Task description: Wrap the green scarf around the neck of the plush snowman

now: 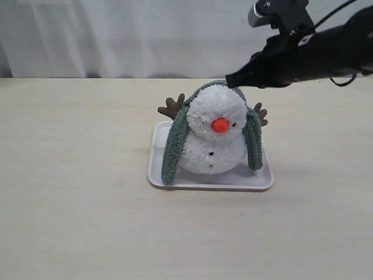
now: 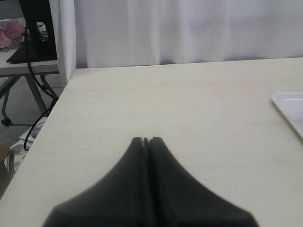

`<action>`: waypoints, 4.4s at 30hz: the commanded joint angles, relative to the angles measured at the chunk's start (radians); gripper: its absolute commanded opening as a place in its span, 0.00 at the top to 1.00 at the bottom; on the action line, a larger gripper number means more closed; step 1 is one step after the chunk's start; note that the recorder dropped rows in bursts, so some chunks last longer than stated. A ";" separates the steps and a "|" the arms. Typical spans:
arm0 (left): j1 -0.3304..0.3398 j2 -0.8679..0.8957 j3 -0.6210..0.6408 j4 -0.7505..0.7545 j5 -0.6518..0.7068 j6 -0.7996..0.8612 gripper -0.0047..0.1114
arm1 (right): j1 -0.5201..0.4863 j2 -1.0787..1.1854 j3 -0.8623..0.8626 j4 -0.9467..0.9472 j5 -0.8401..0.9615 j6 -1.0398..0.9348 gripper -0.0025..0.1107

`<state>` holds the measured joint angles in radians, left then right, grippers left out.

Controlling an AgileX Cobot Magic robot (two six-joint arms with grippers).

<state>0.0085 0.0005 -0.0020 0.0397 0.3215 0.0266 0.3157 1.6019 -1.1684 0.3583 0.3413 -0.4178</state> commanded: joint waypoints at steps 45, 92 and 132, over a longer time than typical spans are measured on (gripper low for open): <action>-0.005 0.000 0.002 -0.001 -0.014 -0.002 0.96 | 0.001 0.191 -0.350 -0.038 0.608 0.083 0.67; -0.005 0.000 0.002 -0.001 -0.014 -0.002 0.96 | 0.002 0.175 0.204 -0.300 0.164 0.223 0.94; -0.005 0.000 0.002 -0.001 -0.014 -0.002 0.96 | 0.002 0.130 0.223 0.134 0.225 -0.195 0.73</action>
<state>0.0085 0.0005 -0.0020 0.0397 0.3215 0.0266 0.3170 1.7711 -0.9500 0.4957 0.5284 -0.6018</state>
